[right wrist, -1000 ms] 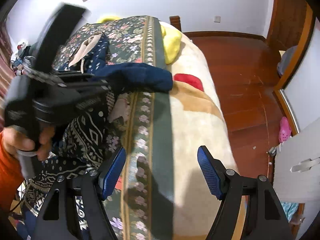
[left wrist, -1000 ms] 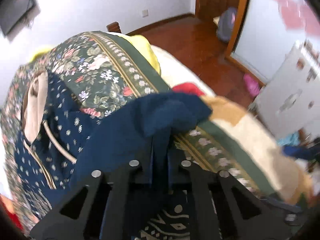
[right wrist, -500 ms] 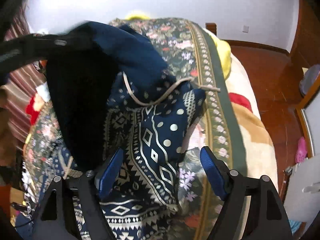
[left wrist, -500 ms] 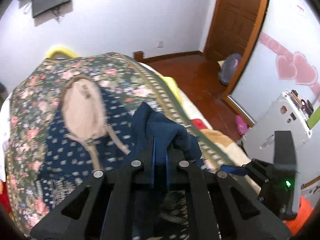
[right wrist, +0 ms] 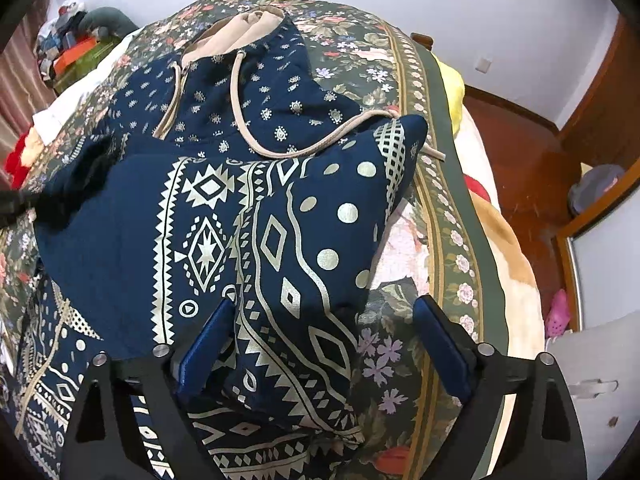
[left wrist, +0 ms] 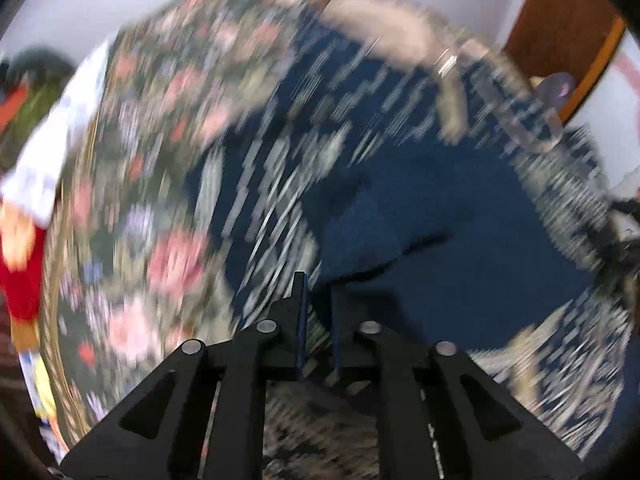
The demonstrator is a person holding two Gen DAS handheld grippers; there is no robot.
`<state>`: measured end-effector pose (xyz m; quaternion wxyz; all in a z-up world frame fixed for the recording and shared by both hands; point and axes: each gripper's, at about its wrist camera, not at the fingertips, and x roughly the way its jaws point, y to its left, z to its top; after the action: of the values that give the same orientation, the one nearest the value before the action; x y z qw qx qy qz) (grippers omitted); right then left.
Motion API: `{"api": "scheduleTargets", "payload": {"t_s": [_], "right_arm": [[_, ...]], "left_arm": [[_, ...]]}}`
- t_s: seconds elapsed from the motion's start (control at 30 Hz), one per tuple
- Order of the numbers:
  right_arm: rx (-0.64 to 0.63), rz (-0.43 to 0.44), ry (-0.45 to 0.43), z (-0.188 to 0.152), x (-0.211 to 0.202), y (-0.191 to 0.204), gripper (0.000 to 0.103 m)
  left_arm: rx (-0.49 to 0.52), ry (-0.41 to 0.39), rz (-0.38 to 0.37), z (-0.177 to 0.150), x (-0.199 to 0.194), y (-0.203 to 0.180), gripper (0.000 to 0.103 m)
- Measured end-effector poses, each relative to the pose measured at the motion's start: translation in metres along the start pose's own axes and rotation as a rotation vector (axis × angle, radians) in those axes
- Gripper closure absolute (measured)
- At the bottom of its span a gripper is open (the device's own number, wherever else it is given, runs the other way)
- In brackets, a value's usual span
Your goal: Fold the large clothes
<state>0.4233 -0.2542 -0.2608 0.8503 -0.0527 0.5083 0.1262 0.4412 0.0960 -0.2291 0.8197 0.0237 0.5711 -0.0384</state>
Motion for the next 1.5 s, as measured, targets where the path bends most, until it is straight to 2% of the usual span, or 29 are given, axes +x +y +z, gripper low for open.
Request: {"api": "scheduleTargets", "payload": {"t_s": [0.03,0.1,0.13,0.27,0.43,0.5,0.6,0.7,0.77,0.8,0.83,0.97,1.17,1.3,1.4,1.5], "right_arm": [[0.0,-0.006,0.002,0.0,0.0,0.001,0.01],[0.009,-0.013,0.006,0.001,0.0,0.002,0.009],[0.014,-0.015,0.007,0.001,0.001,0.002,0.008],[0.014,-0.036,0.01,0.003,0.004,0.007,0.005],[0.019,-0.051,0.011,0.003,0.006,0.01,0.002],[0.021,-0.05,0.01,0.003,0.006,0.01,0.002],[0.02,-0.049,0.009,0.003,0.006,0.009,0.002],[0.022,-0.047,0.008,0.003,0.006,0.009,0.002],[0.021,-0.043,0.004,0.004,0.006,0.009,0.002],[0.019,-0.043,0.002,0.004,0.006,0.009,0.002],[0.017,-0.043,0.0,0.004,0.006,0.009,0.002],[0.013,-0.046,-0.007,0.004,0.006,0.009,0.002],[0.013,-0.047,-0.007,0.003,0.006,0.009,0.002],[0.013,-0.047,-0.007,0.003,0.006,0.01,0.002],[0.017,-0.052,-0.004,0.004,0.007,0.01,0.002],[0.019,-0.057,0.007,0.007,0.007,0.009,0.002]], "left_arm": [[-0.028,0.028,-0.005,-0.01,0.007,0.01,0.068],[-0.091,0.047,-0.002,-0.027,0.014,0.026,0.045],[-0.115,0.03,-0.015,-0.034,0.013,0.031,0.043],[-0.116,-0.004,-0.044,-0.036,-0.003,0.029,0.043],[-0.047,-0.065,-0.089,-0.022,-0.02,0.001,0.042],[-0.01,-0.067,-0.075,-0.011,-0.013,-0.012,0.042],[0.036,-0.038,-0.006,0.003,0.01,-0.029,0.042],[0.016,-0.042,0.011,0.01,0.026,-0.026,0.042],[0.022,-0.07,0.015,0.011,0.022,-0.023,0.054],[0.03,-0.083,0.023,0.011,0.019,-0.021,0.066],[0.028,-0.098,0.042,0.011,0.013,-0.018,0.069],[-0.015,-0.13,0.118,0.01,0.001,0.007,0.069],[-0.151,-0.075,0.148,-0.013,0.001,0.078,0.069],[-0.209,-0.01,0.157,-0.042,0.003,0.104,0.069],[-0.214,-0.021,0.158,-0.056,-0.005,0.107,0.069],[-0.228,-0.041,0.121,-0.058,-0.015,0.106,0.069]]}}
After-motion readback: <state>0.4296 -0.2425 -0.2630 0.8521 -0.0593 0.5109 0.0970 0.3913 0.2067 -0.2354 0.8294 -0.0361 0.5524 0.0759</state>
